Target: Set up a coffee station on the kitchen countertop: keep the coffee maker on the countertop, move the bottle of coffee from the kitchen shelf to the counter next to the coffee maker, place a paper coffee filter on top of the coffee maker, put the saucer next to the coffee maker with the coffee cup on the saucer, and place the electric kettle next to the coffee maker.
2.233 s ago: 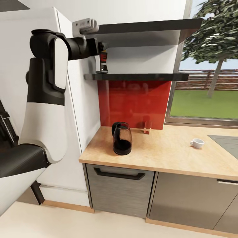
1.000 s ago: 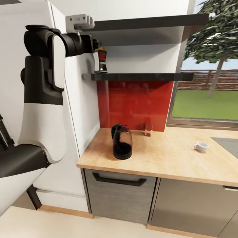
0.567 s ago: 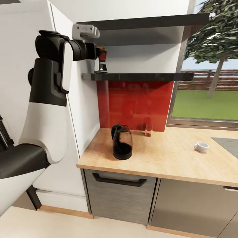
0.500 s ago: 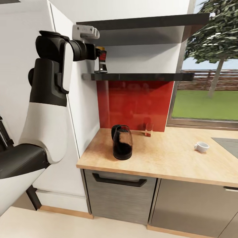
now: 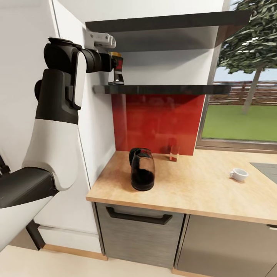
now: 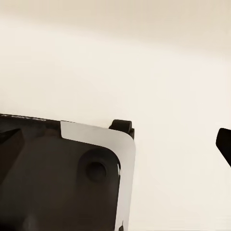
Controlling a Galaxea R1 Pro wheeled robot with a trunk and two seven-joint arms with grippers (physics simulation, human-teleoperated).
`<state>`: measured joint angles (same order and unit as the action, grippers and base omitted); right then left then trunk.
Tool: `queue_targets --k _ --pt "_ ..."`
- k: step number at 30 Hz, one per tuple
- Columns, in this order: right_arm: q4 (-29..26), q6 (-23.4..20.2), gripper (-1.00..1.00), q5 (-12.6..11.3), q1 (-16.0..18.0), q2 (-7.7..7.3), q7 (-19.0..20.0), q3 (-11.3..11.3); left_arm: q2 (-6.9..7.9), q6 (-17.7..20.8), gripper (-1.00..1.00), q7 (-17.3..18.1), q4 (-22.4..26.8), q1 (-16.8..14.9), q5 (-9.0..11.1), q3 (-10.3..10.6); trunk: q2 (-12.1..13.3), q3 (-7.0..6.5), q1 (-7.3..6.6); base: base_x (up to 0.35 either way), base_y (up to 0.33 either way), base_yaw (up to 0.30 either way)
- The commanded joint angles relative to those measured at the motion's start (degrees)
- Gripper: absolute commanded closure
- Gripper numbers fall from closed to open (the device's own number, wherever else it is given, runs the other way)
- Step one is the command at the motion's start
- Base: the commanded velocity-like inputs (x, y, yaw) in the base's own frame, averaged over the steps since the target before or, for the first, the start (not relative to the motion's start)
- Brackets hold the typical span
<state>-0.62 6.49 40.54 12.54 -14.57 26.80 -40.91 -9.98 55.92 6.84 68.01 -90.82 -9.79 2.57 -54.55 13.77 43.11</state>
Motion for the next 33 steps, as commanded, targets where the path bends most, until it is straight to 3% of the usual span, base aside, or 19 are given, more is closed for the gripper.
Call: queue_targets --k 1,33 --pt "0.00 0.19 -1.00 0.60 0.03 -0.02 0.17 -0.49 -0.02 0.20 -1.00 0.54 0.01 -0.06 -0.63 -0.03 -0.05 0.08 0.02 0.137 0.000 0.000" --pt "0.00 0.19 -1.00 0.60 0.03 -0.02 0.16 -0.49 -0.02 0.25 -1.00 0.54 0.25 -0.06 -0.58 -0.22 -0.05 0.08 0.02 0.112 0.027 0.000"
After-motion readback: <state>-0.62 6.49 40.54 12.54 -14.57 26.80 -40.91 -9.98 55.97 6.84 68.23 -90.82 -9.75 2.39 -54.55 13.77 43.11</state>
